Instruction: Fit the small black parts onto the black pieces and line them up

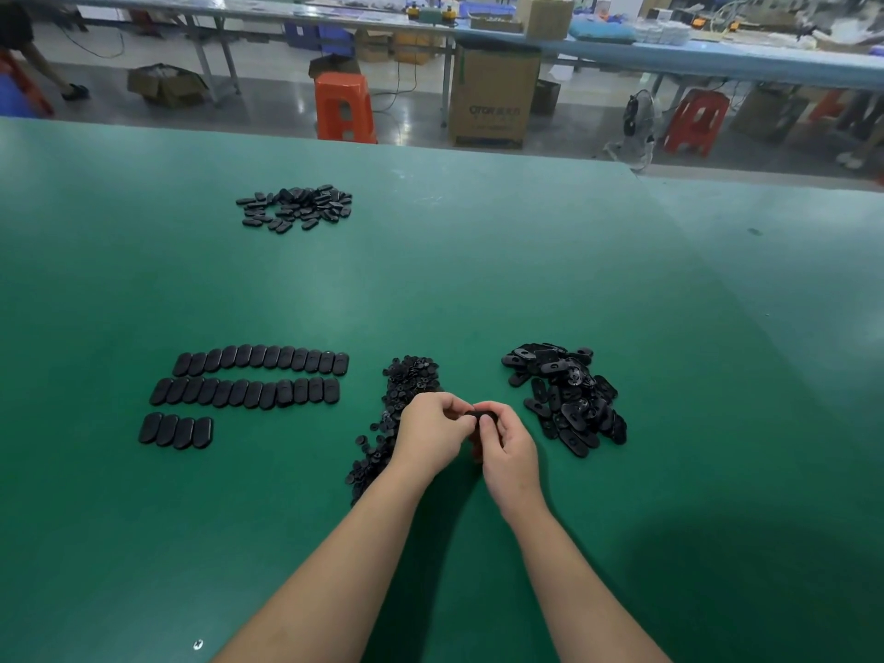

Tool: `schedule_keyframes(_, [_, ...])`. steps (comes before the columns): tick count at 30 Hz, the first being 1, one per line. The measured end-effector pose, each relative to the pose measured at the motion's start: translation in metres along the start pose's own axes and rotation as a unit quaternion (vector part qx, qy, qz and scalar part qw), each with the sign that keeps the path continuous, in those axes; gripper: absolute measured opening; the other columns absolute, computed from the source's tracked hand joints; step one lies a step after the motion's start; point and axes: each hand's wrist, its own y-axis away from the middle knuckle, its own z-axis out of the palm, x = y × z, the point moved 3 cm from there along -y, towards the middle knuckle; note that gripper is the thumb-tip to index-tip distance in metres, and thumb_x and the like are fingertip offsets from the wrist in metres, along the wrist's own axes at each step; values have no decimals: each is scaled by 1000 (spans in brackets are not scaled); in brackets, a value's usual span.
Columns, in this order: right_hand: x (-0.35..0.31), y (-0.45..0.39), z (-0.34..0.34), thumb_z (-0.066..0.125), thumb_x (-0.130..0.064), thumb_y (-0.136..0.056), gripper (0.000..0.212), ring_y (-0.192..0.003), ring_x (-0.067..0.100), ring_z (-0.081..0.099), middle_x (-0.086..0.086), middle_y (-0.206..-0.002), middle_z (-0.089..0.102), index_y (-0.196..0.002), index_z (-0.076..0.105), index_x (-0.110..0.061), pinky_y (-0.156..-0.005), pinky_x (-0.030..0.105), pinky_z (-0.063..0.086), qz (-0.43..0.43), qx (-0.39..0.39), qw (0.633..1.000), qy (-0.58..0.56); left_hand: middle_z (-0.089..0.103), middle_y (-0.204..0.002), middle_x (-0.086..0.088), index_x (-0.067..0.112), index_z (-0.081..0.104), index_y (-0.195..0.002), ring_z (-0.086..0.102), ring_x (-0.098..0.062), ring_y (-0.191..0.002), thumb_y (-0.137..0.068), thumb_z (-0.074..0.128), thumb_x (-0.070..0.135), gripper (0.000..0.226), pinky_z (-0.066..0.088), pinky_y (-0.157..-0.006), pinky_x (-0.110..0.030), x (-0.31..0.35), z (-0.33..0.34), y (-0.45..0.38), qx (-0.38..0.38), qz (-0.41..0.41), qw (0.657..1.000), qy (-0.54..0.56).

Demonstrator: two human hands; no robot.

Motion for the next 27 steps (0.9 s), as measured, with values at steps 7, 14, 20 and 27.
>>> schedule_keyframes(7, [2, -1, -2, 52, -5, -102, 23, -74, 9, 63, 1, -90, 75, -99, 70, -19, -67, 34, 50, 20, 1, 1000, -22, 69, -75, 11, 23, 71, -79, 60, -1, -67, -84, 72, 19, 7, 39, -56, -13, 0, 2, 2, 26, 2, 999, -30])
schedule_keyframes(14, [4, -3, -2, 56, -9, -101, 19, -78, 10, 66, 1, -89, 76, -97, 70, -21, -72, 36, 53, 0, 2, 1000, -20, 69, -76, 8, 19, 72, -83, 60, -8, -70, -85, 70, 19, 3, 42, -61, -18, 3, 4, 3, 32, 28, 998, -47])
schedule_keyframes(20, [7, -5, -4, 57, -10, -101, 14, -83, 6, 68, -7, -86, 74, -96, 64, -20, -77, 29, 53, -8, 27, 1000, 6, 64, -93, 4, 15, 66, -98, 59, -15, -86, -90, 60, 11, 11, 50, -80, -30, 6, 13, 7, 19, 116, 984, -134])
schedule_keyframes(27, [7, -5, -3, 52, -17, -104, 16, -70, 8, 59, -8, -79, 68, -94, 62, -25, -66, 33, 47, 18, 15, 1000, 15, 62, -109, 4, 18, 63, -120, 59, -14, -95, -97, 56, 16, 24, 51, -89, -33, 3, 10, 11, 40, 185, 965, -179])
